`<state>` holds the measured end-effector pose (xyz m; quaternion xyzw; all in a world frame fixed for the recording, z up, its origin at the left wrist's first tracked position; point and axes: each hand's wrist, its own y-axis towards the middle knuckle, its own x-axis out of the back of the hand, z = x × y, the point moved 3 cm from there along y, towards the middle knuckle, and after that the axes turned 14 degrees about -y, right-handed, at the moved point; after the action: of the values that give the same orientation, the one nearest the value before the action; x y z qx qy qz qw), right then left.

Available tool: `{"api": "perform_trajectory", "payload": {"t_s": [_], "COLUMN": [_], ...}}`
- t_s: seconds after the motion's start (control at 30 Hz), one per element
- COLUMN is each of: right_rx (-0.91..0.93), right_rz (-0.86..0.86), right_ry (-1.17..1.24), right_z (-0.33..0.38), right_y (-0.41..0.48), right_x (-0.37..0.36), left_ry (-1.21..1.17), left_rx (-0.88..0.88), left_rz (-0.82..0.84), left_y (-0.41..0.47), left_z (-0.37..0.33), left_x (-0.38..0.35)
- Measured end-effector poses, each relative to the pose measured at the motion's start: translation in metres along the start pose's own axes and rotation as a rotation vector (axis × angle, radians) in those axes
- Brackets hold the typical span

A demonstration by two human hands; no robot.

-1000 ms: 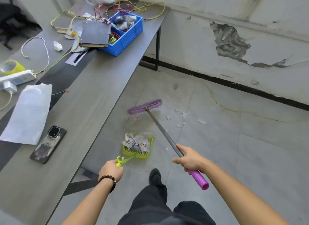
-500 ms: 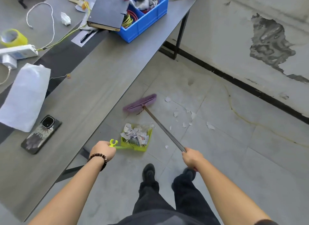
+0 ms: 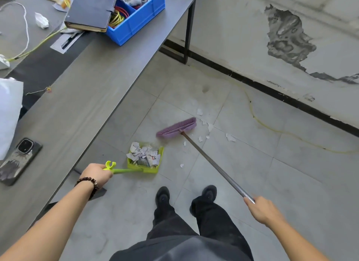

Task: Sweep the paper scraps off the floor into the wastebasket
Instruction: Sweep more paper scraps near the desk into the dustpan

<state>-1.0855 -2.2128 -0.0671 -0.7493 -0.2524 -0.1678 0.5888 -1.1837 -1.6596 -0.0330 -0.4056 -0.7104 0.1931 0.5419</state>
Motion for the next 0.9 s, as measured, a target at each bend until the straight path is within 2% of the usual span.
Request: {"api": "perform_trajectory", "payload": {"t_s": [0.17,0.3,0.4,0.57,0.63,0.77,0.9], "right_rx": [-0.042,-0.024,0.066,0.134,0.108,0.027,-0.007], "right_rz": [-0.061,-0.068,-0.070,0.106,0.107,0.063,0.074], "right_ry": [0.137,0.371,0.476,0.396,0.342,0.232,0.261], "right_z": [0.000,0.050,0.101,0.147,0.135,0.068,0.019], "right_y": [-0.022,-0.014,0.019,0.029,0.021,-0.014,-0.062], "right_x": [-0.008,0.029,0.066,0.088,0.061,-0.012,-0.030], "left_ry": [0.041,0.158,0.155,0.142,0.185,0.224,0.210], "left_rx": [-0.046,-0.103,-0.106,-0.117,-0.124,-0.150,-0.140], "left_rz": [0.037,0.090,0.101,0.091,0.080,0.075,0.087], "left_y": [-0.011,-0.023,-0.025,-0.027,-0.027,-0.023,-0.016], "left_z": [-0.006,-0.018,-0.019,-0.016,-0.015,-0.014,-0.023], "left_x": [-0.004,-0.011,-0.022,-0.039,-0.042,-0.045,-0.039]}}
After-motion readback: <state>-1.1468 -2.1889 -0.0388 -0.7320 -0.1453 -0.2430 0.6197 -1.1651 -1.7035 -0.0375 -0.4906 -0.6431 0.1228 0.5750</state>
